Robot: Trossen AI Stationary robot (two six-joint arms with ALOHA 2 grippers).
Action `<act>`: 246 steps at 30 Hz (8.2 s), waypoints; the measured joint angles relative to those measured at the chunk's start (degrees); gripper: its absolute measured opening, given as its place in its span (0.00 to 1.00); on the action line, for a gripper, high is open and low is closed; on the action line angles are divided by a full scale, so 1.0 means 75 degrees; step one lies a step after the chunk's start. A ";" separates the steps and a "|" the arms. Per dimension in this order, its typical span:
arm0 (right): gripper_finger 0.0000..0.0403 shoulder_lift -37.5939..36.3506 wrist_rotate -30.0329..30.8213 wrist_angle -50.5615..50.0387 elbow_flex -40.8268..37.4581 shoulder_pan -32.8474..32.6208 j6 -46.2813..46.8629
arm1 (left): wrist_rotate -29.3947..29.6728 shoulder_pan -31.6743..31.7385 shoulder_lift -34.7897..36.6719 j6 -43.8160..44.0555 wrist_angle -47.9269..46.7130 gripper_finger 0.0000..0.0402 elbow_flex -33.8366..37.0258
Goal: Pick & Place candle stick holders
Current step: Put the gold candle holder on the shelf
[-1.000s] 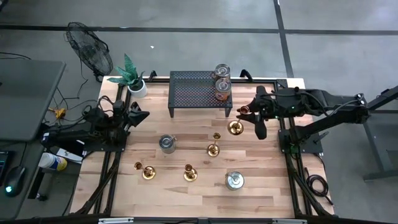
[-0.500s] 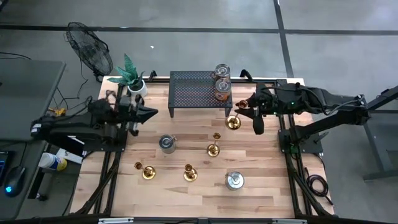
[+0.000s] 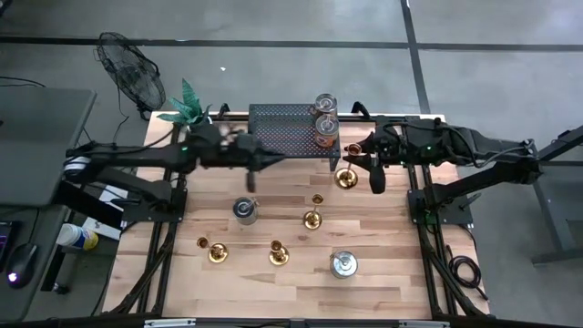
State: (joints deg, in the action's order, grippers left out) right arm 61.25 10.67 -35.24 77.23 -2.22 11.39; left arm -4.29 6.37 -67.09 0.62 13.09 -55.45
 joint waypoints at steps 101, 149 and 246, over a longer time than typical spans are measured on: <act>0.48 -0.0724 -0.0825 -0.0583 -0.0006 -0.0017 0.0390 | -0.0138 -0.0135 -0.4264 0.0700 -0.1170 0.00 -0.4604; 0.46 -0.0901 -0.0628 -0.1105 -0.0006 -0.0012 0.0683 | 0.0019 0.3700 -0.1274 0.0200 -0.2650 0.00 -0.1940; 0.37 -0.0877 -0.0297 -0.1096 -0.0006 -0.0009 0.0419 | 0.3220 0.3946 -0.1730 0.1758 -0.1079 0.17 0.0010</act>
State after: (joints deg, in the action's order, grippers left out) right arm 54.68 8.45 -43.46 77.19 -2.28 14.53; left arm 19.86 35.97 -80.06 13.80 4.99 -55.37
